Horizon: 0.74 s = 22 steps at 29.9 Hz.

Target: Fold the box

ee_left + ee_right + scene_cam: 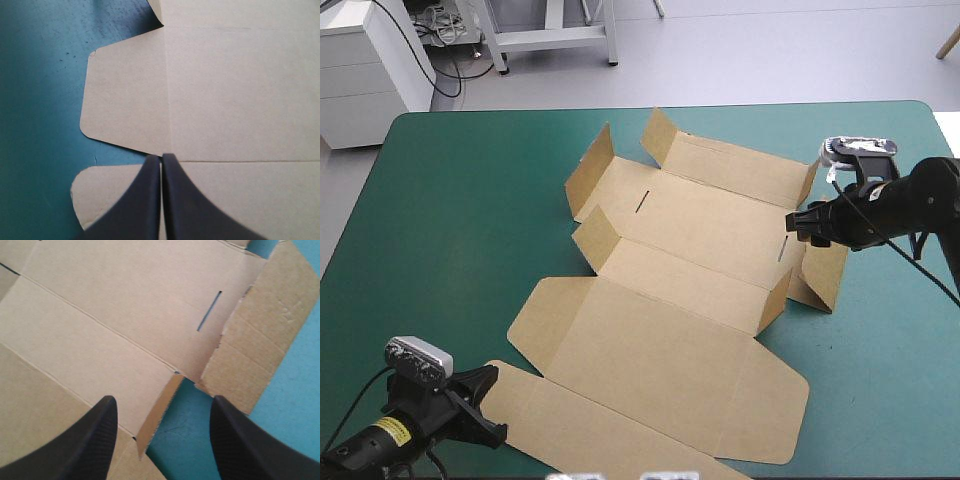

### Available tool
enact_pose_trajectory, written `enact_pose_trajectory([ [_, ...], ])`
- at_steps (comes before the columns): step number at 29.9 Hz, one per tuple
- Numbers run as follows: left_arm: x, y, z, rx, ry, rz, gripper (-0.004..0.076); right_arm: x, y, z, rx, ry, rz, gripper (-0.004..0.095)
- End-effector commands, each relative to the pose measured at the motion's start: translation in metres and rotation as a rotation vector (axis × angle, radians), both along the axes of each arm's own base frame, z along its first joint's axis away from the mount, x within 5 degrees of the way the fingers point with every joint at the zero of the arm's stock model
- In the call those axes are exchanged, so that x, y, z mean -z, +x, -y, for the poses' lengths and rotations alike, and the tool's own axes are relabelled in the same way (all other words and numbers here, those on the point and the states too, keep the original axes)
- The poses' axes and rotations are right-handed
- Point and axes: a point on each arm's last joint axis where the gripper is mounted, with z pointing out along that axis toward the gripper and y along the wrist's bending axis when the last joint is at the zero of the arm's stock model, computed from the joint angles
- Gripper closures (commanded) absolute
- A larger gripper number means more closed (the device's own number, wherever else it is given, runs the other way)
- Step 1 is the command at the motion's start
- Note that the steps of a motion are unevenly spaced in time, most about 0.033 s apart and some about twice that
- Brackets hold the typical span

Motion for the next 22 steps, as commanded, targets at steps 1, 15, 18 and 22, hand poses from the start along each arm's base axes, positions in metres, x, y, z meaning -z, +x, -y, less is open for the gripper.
enact_pose_trajectory([
  [1, -0.012, 0.004, 0.002, -0.011, -0.054, 0.053, 0.0732, -0.025, -0.015, -0.001, -0.002, 0.06, 0.12, 0.0401],
  [15, -0.012, 0.004, 0.002, -0.011, -0.054, 0.054, 0.0732, -0.022, -0.061, 0.003, 0.015, 0.057, 0.149, 0.0401],
  [18, -0.012, 0.004, 0.002, -0.011, -0.054, 0.054, 0.0732, -0.021, -0.061, 0.003, 0.015, 0.058, 0.147, 0.0402],
  [22, -0.012, 0.004, 0.002, -0.011, -0.054, 0.054, 0.0732, -0.021, -0.061, 0.003, 0.015, 0.058, 0.147, 0.0402],
])
